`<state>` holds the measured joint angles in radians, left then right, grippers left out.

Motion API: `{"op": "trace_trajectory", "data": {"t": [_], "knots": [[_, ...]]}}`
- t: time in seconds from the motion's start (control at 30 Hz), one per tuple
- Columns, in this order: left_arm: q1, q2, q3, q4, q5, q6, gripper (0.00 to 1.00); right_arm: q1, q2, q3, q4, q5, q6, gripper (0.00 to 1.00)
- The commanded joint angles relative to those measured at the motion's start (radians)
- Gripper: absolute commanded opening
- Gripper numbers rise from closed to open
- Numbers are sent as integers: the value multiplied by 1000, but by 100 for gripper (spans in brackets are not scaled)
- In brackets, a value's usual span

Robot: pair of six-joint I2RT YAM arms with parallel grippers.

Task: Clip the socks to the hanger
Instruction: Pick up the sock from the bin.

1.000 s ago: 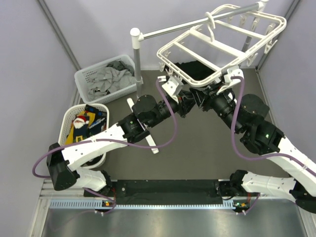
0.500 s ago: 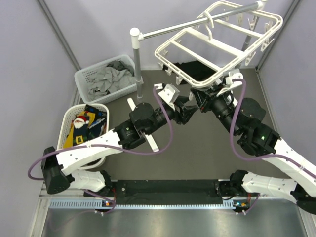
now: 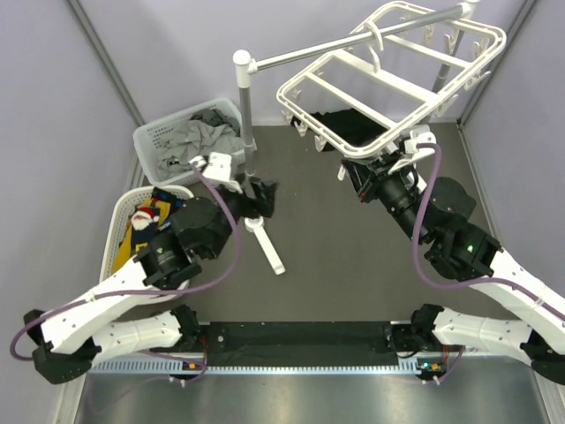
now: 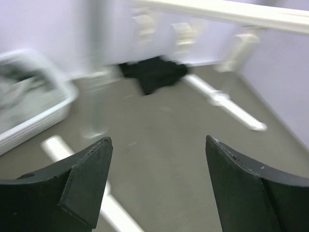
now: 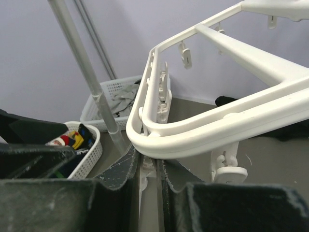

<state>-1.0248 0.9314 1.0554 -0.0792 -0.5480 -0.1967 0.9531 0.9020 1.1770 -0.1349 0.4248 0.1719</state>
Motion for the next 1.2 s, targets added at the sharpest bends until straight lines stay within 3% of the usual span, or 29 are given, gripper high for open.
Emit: {"op": "trace_trajectory", "data": {"t": [0.0,0.23,0.43,0.57,0.93,1.17], "knots": [[121,-86,-12,-351,-210,-140,81,6,-9,-5,-14,23,-25,6],[448,-126,-23,-551,-169,-161,75,6,-12,-7,-49,22,-32,6],[754,30,14,-539,72,-119,71,7,-23,-10,-65,9,-37,7],[926,165,26,-528,105,-122,70,7,-32,-13,-74,2,-45,6],[1189,378,5,-441,117,-139,61,6,-55,-30,-72,-4,-68,6],[1279,504,-49,-341,129,-141,54,7,-57,-48,-66,-14,-54,6]]}}
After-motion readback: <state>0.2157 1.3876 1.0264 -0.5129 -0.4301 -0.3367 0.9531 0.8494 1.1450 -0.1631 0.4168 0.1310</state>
